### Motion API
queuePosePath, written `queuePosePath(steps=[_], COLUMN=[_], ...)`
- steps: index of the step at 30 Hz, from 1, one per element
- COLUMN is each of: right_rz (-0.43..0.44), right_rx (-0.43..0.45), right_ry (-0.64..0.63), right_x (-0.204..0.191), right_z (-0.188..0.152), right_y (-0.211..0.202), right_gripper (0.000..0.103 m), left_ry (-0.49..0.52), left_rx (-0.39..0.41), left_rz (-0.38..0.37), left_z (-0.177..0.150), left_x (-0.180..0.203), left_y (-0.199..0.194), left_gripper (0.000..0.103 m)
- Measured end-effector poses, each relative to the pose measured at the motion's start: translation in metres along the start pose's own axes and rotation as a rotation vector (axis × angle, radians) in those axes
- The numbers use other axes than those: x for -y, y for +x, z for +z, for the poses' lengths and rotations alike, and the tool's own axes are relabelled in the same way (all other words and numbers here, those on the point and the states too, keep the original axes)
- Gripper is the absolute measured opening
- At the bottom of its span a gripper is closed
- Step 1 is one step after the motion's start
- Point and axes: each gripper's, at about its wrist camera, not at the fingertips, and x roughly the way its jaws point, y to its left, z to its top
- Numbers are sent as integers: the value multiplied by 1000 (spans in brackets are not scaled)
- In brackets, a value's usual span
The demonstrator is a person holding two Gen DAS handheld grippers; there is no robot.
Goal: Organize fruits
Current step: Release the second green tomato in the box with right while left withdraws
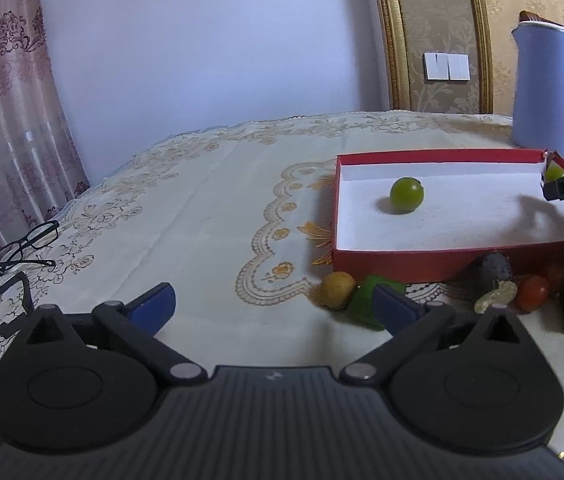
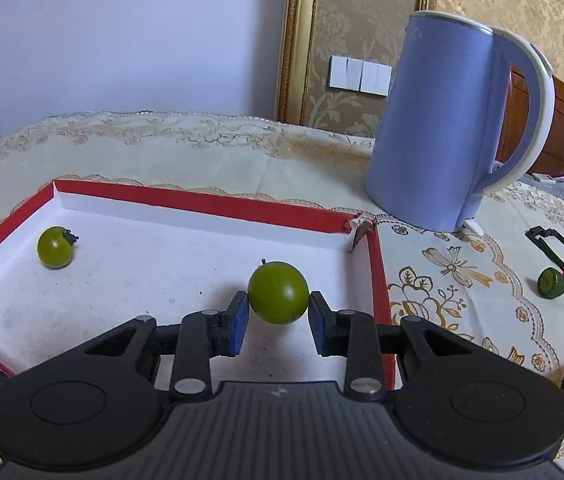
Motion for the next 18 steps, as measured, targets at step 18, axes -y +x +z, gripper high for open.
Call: queuePosePath(steps=[18], right_rz=[-17], right_rx=[82], right_ry=[-6], right_x=[-3], right_z=[-4], right_y=[-30], right_gripper=[60], left_ry=[9], left_rx=[-2], left_rz=[37], left_z=[1], left_x=[-2], left_y=[0], left_gripper=[103])
